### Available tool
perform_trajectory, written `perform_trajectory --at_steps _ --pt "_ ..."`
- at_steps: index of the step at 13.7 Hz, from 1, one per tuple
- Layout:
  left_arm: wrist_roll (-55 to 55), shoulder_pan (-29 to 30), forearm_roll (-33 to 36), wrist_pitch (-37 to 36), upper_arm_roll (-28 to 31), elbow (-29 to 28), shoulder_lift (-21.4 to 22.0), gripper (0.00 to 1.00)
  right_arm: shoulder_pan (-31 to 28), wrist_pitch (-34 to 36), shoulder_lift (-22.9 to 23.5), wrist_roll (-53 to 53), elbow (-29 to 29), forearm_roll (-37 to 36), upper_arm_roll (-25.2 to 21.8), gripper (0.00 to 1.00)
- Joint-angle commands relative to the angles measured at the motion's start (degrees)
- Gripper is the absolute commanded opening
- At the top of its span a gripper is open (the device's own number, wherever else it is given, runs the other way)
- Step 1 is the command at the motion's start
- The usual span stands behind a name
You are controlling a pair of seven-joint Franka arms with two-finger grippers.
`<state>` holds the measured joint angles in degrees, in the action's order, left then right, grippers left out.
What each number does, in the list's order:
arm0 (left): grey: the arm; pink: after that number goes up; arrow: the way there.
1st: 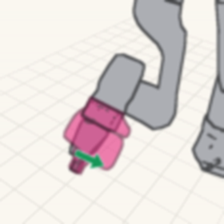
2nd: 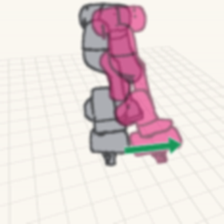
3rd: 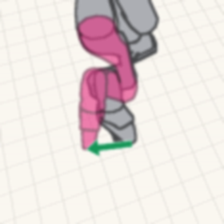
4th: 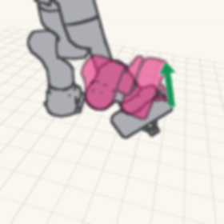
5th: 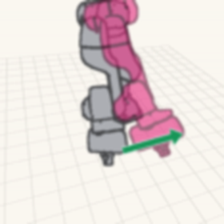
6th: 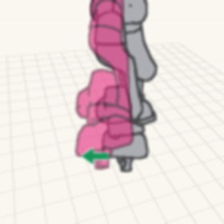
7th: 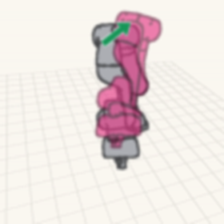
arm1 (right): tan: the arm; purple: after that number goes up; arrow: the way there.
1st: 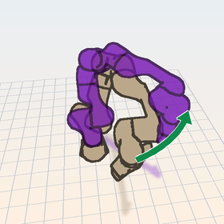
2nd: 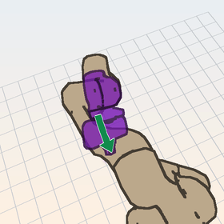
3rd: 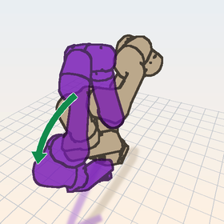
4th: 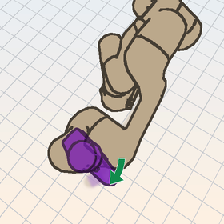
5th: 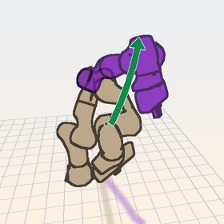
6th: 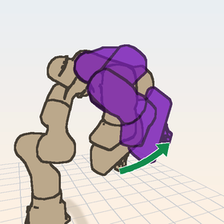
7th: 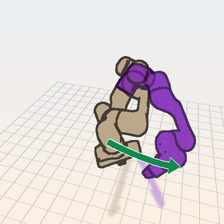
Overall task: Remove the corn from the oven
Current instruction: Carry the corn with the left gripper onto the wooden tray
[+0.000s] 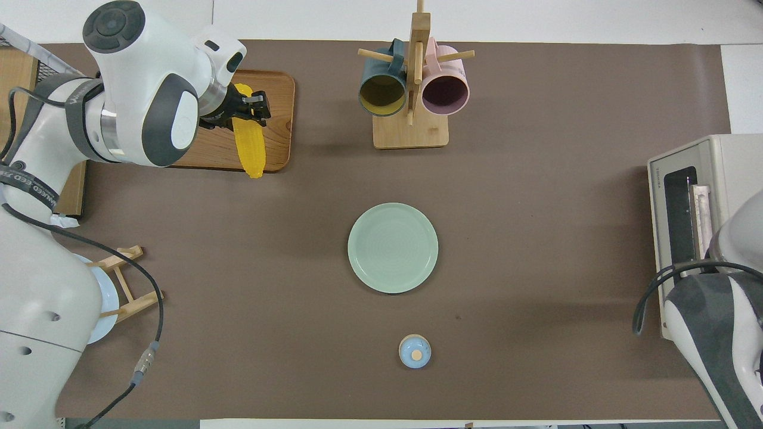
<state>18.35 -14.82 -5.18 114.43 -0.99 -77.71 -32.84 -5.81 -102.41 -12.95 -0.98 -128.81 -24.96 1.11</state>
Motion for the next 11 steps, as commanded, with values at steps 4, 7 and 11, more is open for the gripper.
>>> perform_trajectory --at_steps 4,7,11 --pt "-3.83 3.30 0.70 -0.18 -0.95 10.92 -9.43 0.00 1.85 7.65 -0.68 -1.66 6.72 4.56 0.73 0.00" --pt "-6.83 3.83 0.70 2.28 -0.77 10.92 -10.84 0.00 2.47 11.09 -0.68 -2.09 11.20 7.97 0.82 0.00" --pt "-7.71 3.83 0.79 2.82 -0.42 16.10 -16.73 0.00 2.47 14.52 -0.76 -2.27 15.25 14.58 0.82 0.10"
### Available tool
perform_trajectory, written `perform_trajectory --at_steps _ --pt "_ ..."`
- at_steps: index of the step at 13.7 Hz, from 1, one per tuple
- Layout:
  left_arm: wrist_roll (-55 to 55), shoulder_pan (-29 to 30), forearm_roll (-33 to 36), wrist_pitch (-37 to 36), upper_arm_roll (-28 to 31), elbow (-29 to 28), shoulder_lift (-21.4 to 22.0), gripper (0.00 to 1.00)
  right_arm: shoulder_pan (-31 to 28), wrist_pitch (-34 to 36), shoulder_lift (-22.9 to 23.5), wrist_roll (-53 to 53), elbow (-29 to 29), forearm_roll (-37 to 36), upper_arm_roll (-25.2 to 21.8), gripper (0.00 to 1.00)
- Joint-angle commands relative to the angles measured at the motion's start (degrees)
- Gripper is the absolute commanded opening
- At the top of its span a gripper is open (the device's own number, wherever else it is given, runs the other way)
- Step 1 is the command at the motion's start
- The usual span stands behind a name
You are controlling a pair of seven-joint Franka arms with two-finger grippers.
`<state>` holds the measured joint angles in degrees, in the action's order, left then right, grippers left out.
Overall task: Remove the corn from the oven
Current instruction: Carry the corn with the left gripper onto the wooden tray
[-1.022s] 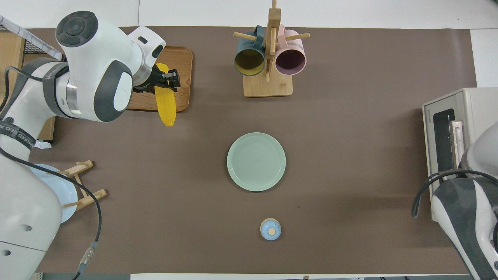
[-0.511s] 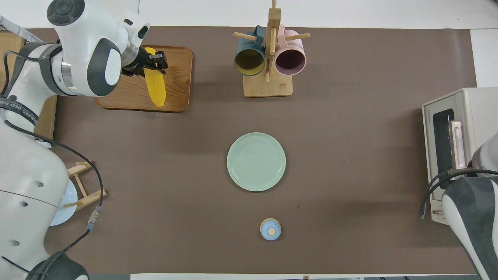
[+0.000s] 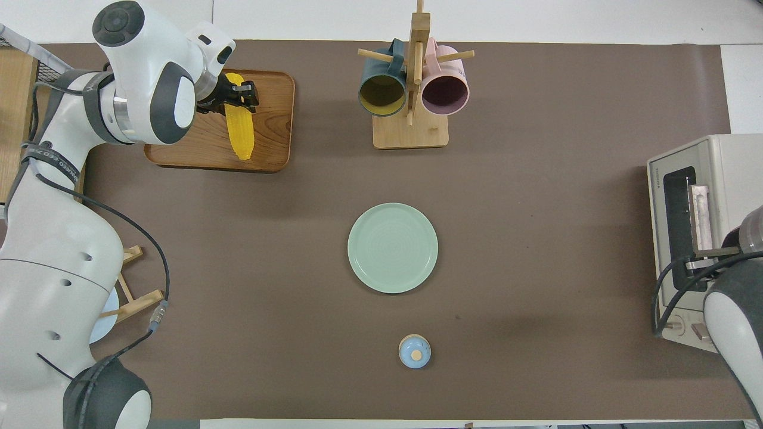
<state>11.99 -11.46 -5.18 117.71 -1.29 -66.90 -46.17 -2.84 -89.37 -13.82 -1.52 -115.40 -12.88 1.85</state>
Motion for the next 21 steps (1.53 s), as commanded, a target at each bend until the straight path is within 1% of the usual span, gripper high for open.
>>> perform_trajectory --at_steps 1,2,3,4,5,6,7,8,9,10,11,13,14,16,19,21 --pt "-1.53 0.47 0.79 -0.47 -0.12 5.55 -4.01 0.00 -0.59 1.66 0.11 -1.91 2.46 3.47 -0.01 0.18" --pt "-1.53 0.39 0.79 0.14 -0.20 5.47 -4.02 0.00 -0.68 2.70 0.11 -2.52 3.16 4.96 -0.18 0.27" --pt "-1.53 0.30 0.79 0.32 -0.29 5.38 -4.02 0.00 -0.77 3.76 0.11 -2.78 4.12 6.54 -0.36 0.39" --pt "-1.62 -0.05 0.79 0.93 -0.29 5.12 -4.02 0.00 -0.68 4.64 0.11 -2.70 5.26 7.86 -0.36 0.47" --pt "-2.14 0.03 0.79 1.20 -0.29 4.94 -3.93 0.00 -0.68 5.08 0.11 -2.70 5.97 8.31 -0.36 0.66" --pt "-3.63 0.21 0.79 1.03 -0.29 4.85 -3.93 0.15 -0.68 5.00 0.11 -2.79 6.15 8.40 -0.36 0.87" --pt "-4.51 0.30 0.79 0.85 -0.29 4.85 -3.84 0.41 -0.68 4.91 0.20 -2.79 6.42 8.40 -0.36 1.00" --pt "-4.52 0.39 0.79 0.85 -0.29 4.68 -3.84 0.75 -1.37 4.82 0.46 -2.87 6.94 8.40 -0.27 1.00" --pt "-4.52 0.39 0.79 0.76 -0.29 4.50 -3.67 1.00 -1.82 4.56 1.25 -2.70 8.08 10.14 -0.27 1.00" --pt "-4.52 0.39 0.79 0.42 -0.29 4.50 -3.58 1.00 -1.73 4.99 2.39 -2.61 9.83 11.90 -0.71 1.00" --pt "-4.52 0.39 0.79 0.32 -0.29 4.50 -3.49 1.00 -1.38 5.52 4.83 -2.61 11.93 11.92 -0.71 1.00" --pt "-4.61 0.47 0.79 -0.90 -0.21 4.50 -2.97 1.00 -0.08 7.97 10.10 -2.61 19.47 11.92 -1.67 1.00" --pt "-4.61 0.47 0.79 -1.52 -0.20 4.50 -2.27 1.00 2.29 9.90 12.22 -2.52 22.73 11.92 -3.33 1.00" --pt "-4.43 0.47 0.88 -2.66 -0.20 3.89 0.01 1.00 3.45 10.36 12.33 -2.35 23.38 12.00 -4.40 1.00" --pt "-4.08 0.56 0.79 -6.08 -0.12 1.60 5.02 1.00 6.35 10.01 12.59 -2.44 23.38 11.92 -7.65 1.00" --pt "-3.55 0.47 0.70 -8.89 1.81 -1.02 10.02 1.00 8.10 9.75 12.24 -2.35 23.21 11.92 -8.53 1.00"
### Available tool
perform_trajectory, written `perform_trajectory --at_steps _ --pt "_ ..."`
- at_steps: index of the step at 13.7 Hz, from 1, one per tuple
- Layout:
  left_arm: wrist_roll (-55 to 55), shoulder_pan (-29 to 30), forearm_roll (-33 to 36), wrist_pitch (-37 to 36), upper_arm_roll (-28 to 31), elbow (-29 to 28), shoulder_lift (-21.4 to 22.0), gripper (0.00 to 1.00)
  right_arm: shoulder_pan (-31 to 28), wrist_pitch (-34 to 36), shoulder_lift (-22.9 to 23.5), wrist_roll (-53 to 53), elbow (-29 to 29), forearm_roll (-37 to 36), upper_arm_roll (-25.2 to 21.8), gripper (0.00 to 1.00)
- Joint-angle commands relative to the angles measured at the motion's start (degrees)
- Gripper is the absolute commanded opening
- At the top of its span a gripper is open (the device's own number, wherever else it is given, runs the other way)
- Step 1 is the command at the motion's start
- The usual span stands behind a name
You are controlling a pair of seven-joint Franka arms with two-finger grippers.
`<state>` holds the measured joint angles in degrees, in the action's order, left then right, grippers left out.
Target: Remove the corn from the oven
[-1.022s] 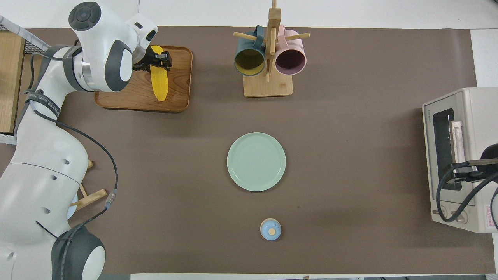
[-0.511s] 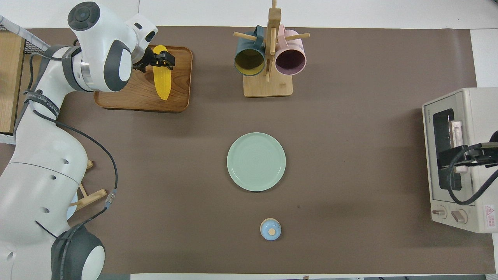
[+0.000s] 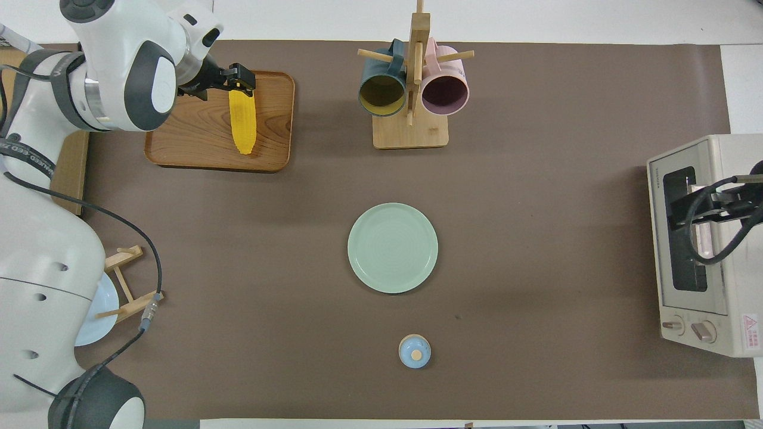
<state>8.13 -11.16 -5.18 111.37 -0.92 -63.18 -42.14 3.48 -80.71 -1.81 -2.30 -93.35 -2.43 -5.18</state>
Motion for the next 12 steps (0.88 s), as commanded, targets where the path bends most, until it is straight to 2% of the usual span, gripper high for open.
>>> perform_trajectory --at_steps 1,4,8,12 --pt "0.56 0.18 0.79 -3.69 2.31 -6.58 8.80 1.00 1.96 1.08 0.58 -1.56 1.15 1.37 -1.84 1.00" --pt "0.57 0.00 1.31 -7.64 4.52 -11.68 16.45 1.00 0.47 0.73 0.15 -1.48 1.15 1.55 -1.41 1.00" --pt "-0.05 0.09 4.04 -16.51 4.52 -15.38 25.42 1.00 -1.99 0.64 -0.38 -1.48 1.06 1.46 0.35 1.00" --pt "-0.05 0.61 4.30 -18.37 4.43 -25.56 37.27 1.00 -4.01 0.64 -0.30 -1.65 1.24 1.64 0.53 1.00"
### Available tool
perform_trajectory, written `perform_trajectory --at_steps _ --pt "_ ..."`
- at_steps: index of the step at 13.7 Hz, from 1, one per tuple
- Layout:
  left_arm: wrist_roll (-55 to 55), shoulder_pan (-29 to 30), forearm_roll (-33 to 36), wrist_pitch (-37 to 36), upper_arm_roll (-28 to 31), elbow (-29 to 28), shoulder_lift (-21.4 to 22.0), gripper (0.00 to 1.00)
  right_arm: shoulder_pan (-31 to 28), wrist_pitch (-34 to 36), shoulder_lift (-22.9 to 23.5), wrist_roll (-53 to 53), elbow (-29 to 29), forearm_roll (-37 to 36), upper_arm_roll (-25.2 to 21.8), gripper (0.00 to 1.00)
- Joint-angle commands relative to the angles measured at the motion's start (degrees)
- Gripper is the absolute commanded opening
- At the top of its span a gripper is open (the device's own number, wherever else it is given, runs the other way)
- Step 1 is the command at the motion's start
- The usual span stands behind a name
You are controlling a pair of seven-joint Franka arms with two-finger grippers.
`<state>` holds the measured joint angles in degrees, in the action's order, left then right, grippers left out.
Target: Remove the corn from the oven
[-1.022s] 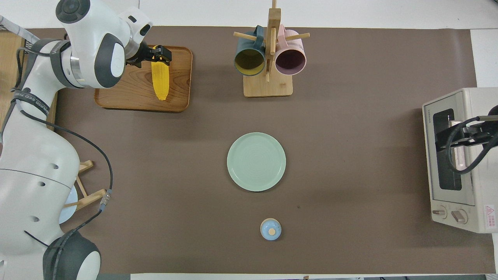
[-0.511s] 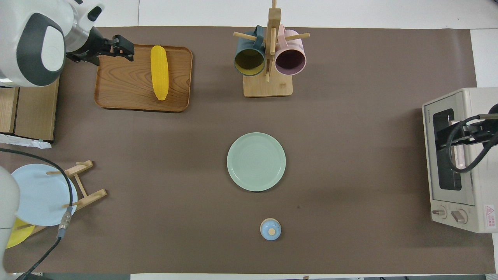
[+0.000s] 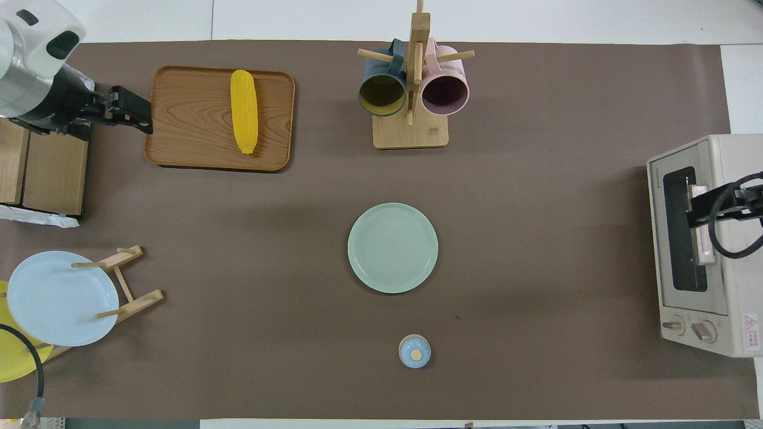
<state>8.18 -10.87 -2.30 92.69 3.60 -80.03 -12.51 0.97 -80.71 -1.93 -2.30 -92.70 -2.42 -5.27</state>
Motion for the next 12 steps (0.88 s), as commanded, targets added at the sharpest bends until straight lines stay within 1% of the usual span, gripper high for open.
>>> perform_trajectory --at_steps 1,3,4,5,6,7,8,9,12 --pt "-0.09 0.50 1.42 -0.75 -0.09 -10.92 10.11 1.00 -1.50 0.55 -0.09 -1.48 0.85 1.71 0.53 1.00" --pt "-0.35 1.37 1.42 -1.81 -0.44 -15.57 15.04 1.00 -1.50 0.64 -0.18 -1.30 0.94 1.63 0.79 1.00" --pt "-0.53 2.77 1.51 -1.73 -1.05 -18.12 17.06 1.00 -1.50 0.55 -0.27 -1.30 0.85 1.71 0.88 1.00" --pt "-0.70 3.31 1.42 -1.64 -2.62 -20.15 18.21 1.00 -1.50 0.55 -0.35 -1.30 0.85 1.71 0.88 1.00" --pt "-0.62 5.49 1.42 -1.03 -4.55 -21.82 18.92 1.00 -1.50 0.72 -0.35 -1.39 0.76 1.71 0.88 1.00" --pt "-0.62 8.30 1.42 0.37 -7.96 -23.75 19.71 1.00 -1.50 0.73 -0.44 -1.47 0.59 1.71 0.96 1.00" --pt "-0.62 8.85 1.42 2.12 -9.04 -24.47 19.81 1.00 -1.41 0.73 -0.44 -1.39 0.59 1.71 0.96 1.00" --pt "-0.44 8.33 1.42 2.75 -8.97 -23.43 19.11 1.00 -1.41 0.73 -0.44 -1.39 0.59 1.71 0.96 1.00" --pt "-0.70 7.97 2.73 -1.62 -8.70 -16.33 16.39 1.00 -1.41 0.81 -0.62 -1.56 0.23 1.71 0.88 1.00"
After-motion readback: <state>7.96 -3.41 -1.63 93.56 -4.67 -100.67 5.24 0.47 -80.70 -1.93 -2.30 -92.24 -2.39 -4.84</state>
